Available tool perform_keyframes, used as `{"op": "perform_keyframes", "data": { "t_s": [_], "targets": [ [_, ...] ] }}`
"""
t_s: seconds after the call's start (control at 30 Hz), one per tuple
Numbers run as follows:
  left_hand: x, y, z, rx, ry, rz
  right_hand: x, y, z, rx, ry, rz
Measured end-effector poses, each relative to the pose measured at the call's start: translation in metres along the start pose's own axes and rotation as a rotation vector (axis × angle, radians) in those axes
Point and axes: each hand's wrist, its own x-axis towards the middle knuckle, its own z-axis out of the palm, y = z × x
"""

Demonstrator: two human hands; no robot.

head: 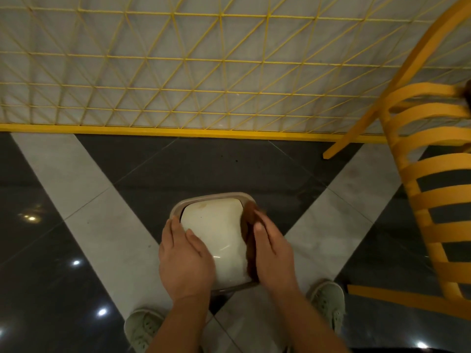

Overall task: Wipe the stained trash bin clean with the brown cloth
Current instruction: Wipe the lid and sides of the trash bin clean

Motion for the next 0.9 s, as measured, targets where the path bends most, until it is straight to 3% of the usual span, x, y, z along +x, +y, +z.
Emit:
{"op": "perform_keyframes", "data": {
  "t_s": [0.13,0.37,0.57,0.9],
  "targets": [
    [0.000,0.004,0.000,-0.004,-0.002,-0.020,0.043,-0.011,-0.002,0.090,-0.082,0.105],
    [0.002,0.007,-0.001,0.018,-0.006,-0.018,-0.005,0.025,-0.009,0.069,0.057,0.321],
    [0.002,0.007,-0.004,0.003,-0.032,-0.011,-0.030,0.037,-0.014,-0.043,0.027,0.264],
    [0.006,0.007,0.000,-0.017,-0.019,-0.009,0.052,-0.006,-0.002,-0.056,-0.074,0.150]
  ]
}}
